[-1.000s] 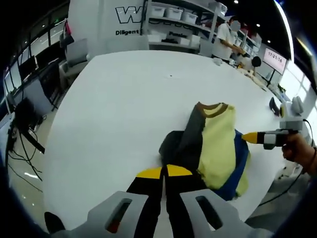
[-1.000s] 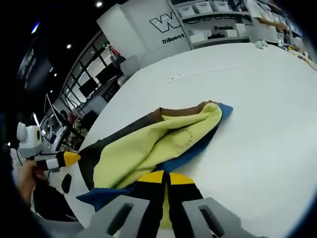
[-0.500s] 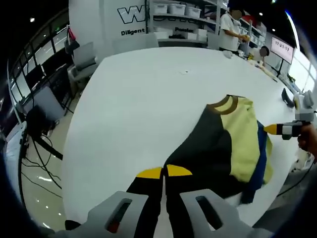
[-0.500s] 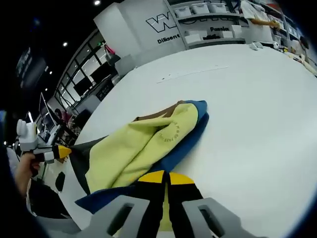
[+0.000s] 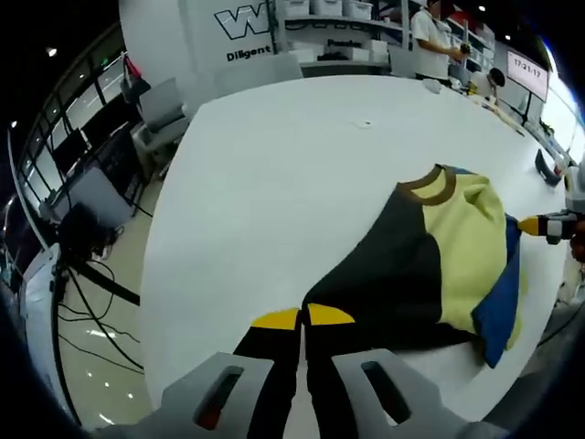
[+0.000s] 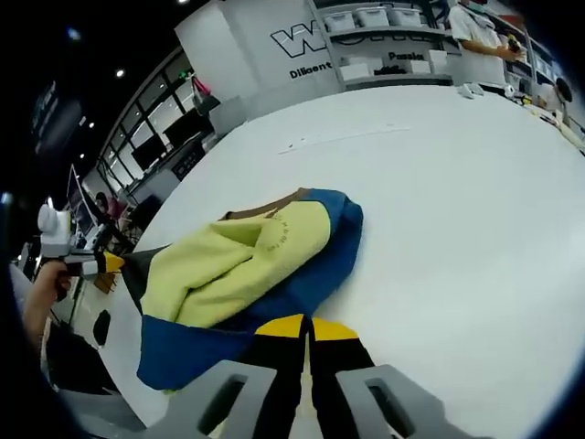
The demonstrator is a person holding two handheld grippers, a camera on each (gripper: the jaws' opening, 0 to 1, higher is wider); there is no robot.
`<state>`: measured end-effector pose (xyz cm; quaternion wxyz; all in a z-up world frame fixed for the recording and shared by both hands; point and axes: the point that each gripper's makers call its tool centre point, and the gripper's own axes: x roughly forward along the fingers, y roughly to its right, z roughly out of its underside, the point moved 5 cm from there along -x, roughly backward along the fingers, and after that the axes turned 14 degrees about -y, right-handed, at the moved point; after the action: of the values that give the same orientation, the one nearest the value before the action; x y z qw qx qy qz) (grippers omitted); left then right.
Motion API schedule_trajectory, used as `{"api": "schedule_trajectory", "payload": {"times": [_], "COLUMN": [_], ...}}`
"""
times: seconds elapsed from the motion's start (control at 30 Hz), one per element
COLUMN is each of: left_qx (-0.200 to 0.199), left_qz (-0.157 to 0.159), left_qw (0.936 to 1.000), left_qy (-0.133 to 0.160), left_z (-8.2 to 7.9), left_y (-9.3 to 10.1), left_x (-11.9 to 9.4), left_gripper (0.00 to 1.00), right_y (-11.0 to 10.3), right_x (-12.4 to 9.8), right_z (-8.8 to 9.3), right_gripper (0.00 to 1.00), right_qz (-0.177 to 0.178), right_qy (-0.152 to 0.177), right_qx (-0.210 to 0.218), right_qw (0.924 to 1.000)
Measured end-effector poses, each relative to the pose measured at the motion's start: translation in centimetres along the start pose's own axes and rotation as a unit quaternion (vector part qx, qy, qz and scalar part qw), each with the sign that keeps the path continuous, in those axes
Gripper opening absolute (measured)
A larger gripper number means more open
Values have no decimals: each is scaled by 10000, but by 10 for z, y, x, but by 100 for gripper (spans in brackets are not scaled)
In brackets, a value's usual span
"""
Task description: Fold the garment on the visible template until the final outline fits inside the template.
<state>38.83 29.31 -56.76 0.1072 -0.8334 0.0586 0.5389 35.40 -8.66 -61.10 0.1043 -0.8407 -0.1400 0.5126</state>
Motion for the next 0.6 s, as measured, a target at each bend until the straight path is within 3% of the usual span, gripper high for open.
{"api": "schedule_trajectory", "payload": {"times": [0.27,0.6], "left_qx": [165,135], "left_qz": [-138,-398], "left_qw": [9997,9990], "left_qy": [-108,-144], "left_z": [-7,-20], "left_y": [-9,-29], "left_x": [9,22], "left_gripper": [0,0], "right_y": [19,57], "right_x": [-1,-11], "right_z": [1,-10], "right_gripper": [0,0], "right_qz": [117,567], "right_qy": [-235,-406], "right_qx": [-54,-312], "right_qw": [9996,9971]}}
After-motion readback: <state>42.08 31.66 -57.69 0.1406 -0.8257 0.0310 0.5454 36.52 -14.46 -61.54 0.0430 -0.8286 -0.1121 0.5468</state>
